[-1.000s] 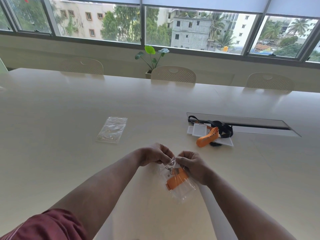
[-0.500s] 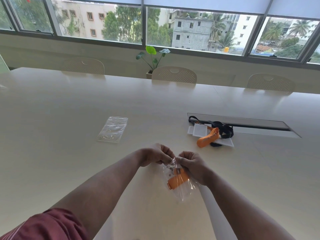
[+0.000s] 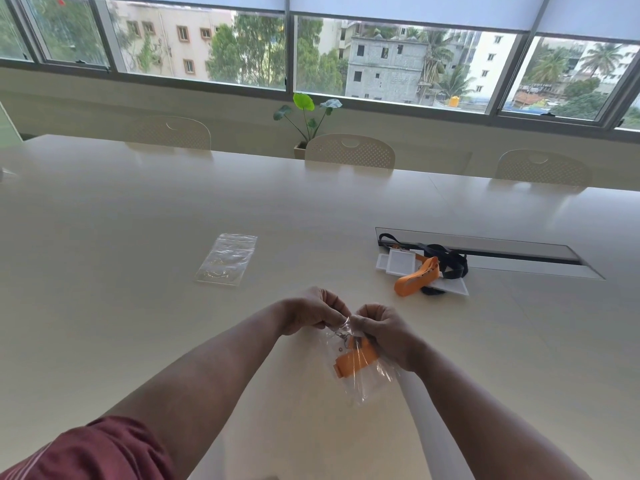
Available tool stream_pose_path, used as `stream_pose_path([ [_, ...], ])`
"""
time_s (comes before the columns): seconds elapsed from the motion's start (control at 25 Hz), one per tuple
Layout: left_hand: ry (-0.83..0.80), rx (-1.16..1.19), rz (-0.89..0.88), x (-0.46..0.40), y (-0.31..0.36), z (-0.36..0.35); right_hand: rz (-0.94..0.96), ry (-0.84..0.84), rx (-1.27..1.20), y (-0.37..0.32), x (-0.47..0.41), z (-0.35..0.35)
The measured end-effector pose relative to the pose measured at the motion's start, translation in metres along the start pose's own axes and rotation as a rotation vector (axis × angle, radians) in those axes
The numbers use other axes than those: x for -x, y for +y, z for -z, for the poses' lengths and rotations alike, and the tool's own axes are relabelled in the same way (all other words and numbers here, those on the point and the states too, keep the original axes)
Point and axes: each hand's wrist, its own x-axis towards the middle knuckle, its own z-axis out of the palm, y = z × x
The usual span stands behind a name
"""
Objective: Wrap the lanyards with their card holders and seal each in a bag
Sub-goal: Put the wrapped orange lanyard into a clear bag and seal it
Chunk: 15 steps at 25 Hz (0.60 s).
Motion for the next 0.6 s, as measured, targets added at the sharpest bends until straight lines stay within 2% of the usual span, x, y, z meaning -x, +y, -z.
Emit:
stream_pose_path([
  [0.2,0.022,0.049,-0.013,0.0004,-0.002,-0.0001,-0.016,-0.047,-0.069,-0.0022,0.0017,0.0021],
  [0.6,0.015,0.103,-0.031,0.0002,-0.0058,0.0008,-0.034,-0.023,-0.003,-0.0062,0.0011,0.0016],
])
